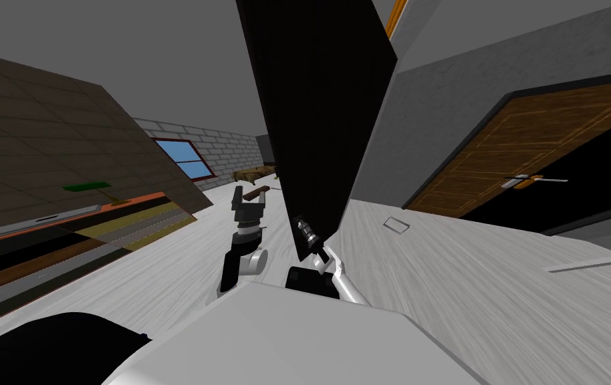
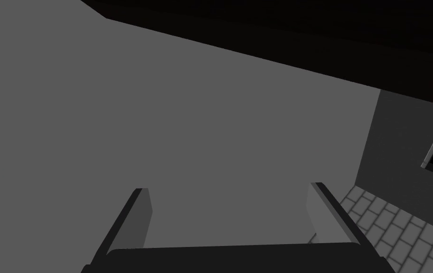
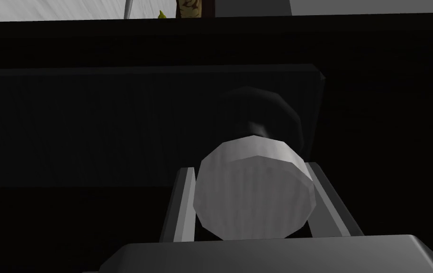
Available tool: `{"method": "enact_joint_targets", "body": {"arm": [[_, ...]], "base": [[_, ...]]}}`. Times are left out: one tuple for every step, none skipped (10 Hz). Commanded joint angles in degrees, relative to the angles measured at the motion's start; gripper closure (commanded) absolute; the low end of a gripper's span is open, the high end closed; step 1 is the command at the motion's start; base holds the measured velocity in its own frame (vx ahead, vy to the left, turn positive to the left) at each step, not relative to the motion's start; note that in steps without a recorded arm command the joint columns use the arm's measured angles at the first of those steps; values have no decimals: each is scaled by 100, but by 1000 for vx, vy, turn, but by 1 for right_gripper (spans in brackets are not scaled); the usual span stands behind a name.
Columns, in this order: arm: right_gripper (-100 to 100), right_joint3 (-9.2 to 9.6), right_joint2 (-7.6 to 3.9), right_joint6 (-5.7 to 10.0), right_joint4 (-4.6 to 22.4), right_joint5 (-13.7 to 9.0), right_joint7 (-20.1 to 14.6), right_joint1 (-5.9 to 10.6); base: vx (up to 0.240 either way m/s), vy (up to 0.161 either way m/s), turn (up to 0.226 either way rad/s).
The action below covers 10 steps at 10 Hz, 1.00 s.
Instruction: Push the door open
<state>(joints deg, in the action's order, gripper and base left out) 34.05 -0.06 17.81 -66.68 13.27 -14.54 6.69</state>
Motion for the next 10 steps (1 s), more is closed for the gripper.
{"method": "enact_joint_targets", "body": {"arm": [[100, 56, -94, -15, -77, -27, 69, -79], [100, 117, -133, -28, -134, -45, 114, -142], [100, 185, -163, -42, -200, -65, 164, -214], [100, 259, -181, -57, -270, -87, 218, -290], [100, 336, -185, -73, -343, -109, 275, -370], [100, 413, -173, -89, -417, -132, 332, -451], [100, 489, -146, -105, -489, -154, 388, -530], [-100, 525, -219, -94, -515, -127, 328, -506], [-100, 525, -219, -94, -515, -127, 328, -506], [-100, 583, -247, -104, -571, -118, 315, -547]], "base": [[115, 92, -268], [153, 115, -214], [177, 157, -227], [164, 195, -360], [164, 231, -300], [193, 197, -289], [164, 218, -227], [-28, 26, -117], [-119, -117, 13], [-135, -140, -10]]}}
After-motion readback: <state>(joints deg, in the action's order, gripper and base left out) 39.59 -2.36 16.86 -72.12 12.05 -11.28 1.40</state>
